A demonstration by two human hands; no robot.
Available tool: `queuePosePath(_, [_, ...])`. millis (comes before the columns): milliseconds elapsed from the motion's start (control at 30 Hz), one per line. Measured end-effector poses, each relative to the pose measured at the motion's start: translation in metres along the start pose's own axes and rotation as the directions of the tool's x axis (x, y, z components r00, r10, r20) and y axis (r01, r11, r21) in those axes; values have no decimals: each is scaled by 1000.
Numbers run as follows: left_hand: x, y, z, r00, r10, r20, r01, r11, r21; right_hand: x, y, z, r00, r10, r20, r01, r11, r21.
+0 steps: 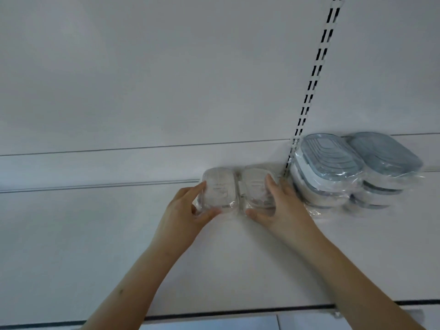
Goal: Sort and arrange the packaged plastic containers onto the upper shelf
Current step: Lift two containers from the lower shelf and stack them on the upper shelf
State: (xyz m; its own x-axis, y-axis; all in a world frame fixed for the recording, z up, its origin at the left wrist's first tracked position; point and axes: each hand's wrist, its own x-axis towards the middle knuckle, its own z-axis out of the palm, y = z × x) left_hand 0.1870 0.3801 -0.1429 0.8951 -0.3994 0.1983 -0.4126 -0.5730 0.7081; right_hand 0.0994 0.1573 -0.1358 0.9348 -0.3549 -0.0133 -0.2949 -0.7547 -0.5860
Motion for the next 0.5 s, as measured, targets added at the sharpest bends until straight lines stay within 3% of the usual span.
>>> queuePosePath(500, [-6, -12, 7, 999, 15, -46, -19, 995, -97, -12, 9, -4, 990, -40, -133, 67, 976, 205])
